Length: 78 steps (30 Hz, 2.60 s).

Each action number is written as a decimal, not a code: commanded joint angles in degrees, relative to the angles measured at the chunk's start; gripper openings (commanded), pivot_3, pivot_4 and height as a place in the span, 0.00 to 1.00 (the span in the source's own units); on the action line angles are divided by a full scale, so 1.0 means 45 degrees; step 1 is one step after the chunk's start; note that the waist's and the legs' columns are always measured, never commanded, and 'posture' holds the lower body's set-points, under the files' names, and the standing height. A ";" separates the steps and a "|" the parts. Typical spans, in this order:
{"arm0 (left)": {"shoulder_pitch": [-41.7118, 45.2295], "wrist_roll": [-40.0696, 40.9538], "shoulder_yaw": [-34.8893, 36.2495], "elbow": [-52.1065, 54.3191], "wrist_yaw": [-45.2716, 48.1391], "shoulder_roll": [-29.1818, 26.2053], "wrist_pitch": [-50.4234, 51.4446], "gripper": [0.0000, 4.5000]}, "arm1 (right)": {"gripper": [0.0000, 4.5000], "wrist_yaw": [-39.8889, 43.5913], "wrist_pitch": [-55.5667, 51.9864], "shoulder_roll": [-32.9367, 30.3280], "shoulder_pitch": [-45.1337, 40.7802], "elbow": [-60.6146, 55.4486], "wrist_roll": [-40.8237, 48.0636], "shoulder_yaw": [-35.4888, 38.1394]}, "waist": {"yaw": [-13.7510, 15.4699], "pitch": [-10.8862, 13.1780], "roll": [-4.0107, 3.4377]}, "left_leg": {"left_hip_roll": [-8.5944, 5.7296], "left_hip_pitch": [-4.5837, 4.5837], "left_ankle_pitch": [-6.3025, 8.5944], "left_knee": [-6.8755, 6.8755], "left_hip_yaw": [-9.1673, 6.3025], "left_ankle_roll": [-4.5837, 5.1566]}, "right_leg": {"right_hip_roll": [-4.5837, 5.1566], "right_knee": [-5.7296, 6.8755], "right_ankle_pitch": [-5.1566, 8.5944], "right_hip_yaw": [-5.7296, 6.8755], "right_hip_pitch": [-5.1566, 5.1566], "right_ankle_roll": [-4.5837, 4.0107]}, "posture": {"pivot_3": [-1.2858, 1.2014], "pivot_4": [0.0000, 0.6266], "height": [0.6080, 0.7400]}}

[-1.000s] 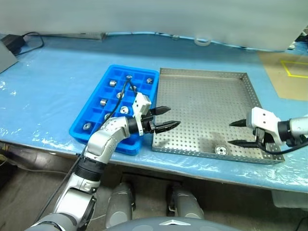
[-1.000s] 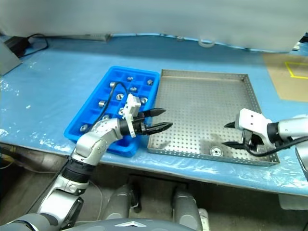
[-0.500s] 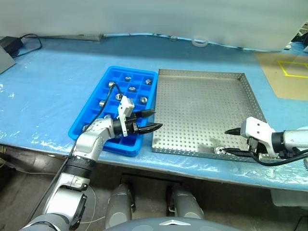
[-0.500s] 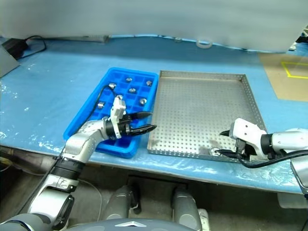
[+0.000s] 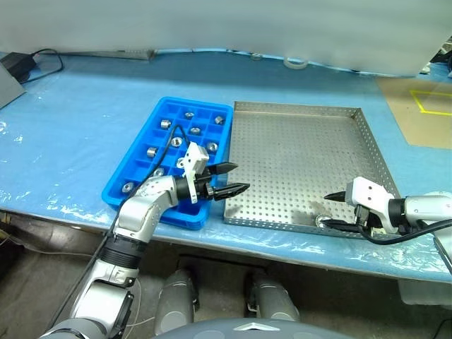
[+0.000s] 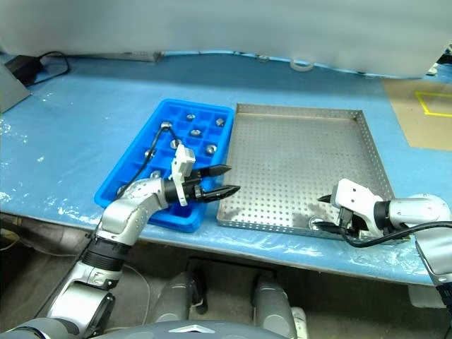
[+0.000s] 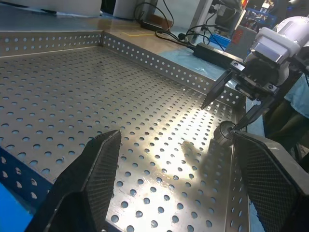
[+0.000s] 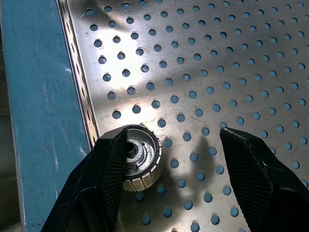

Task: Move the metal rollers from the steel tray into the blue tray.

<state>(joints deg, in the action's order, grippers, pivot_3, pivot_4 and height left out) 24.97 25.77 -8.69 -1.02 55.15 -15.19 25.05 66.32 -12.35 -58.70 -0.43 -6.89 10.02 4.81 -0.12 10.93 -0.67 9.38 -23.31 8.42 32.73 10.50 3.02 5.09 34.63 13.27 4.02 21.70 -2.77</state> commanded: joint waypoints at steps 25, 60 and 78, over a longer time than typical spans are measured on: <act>0.0083 -0.0443 0.0131 -0.0168 -0.0098 0.0140 -0.0738 0.86 | 0.01 0.0354 0.0956 -0.0206 -0.0419 0.0957 -0.0256 -0.0340 | -0.0005 0.0004 0.0006 | -0.0010 0.0021 0.0013 -0.0003 -0.0001 0.0010 | 0.0007 -0.0030 0.0005 -0.0006 -0.0044 0.0008 | 0.41 0.24 1.00; -0.1060 0.0118 0.0002 0.2456 -0.1341 0.0057 0.0970 0.86 | 0.01 0.1928 0.3076 -0.2722 -0.2078 0.3925 -0.1573 -0.0831 | -0.0135 -0.0002 -0.0029 | 0.0011 -0.0050 0.0023 0.0021 0.0032 0.0016 | 0.0000 0.0020 0.0005 -0.0024 0.0082 0.0008 | 0.42 0.24 1.00; -0.1081 0.0086 0.0057 0.1701 -0.0952 -0.0098 0.0206 0.86 | 0.01 0.2454 0.1925 -0.2499 -0.0605 0.1597 -0.1139 -0.0923 | -0.0100 -0.0004 -0.0033 | 0.0002 -0.0072 0.0036 0.0016 0.0036 0.0035 | 0.0006 0.0003 0.0006 -0.0027 0.0089 0.0009 | 0.42 0.24 1.00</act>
<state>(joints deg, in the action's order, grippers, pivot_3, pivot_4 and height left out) 20.23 25.40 -7.64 1.73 52.12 -15.96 25.04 76.69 -2.58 -70.19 -2.38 2.83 3.55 0.79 -0.57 10.91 -0.82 9.39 -23.64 8.59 32.81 10.67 3.18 5.12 34.65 13.30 3.90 22.11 -2.73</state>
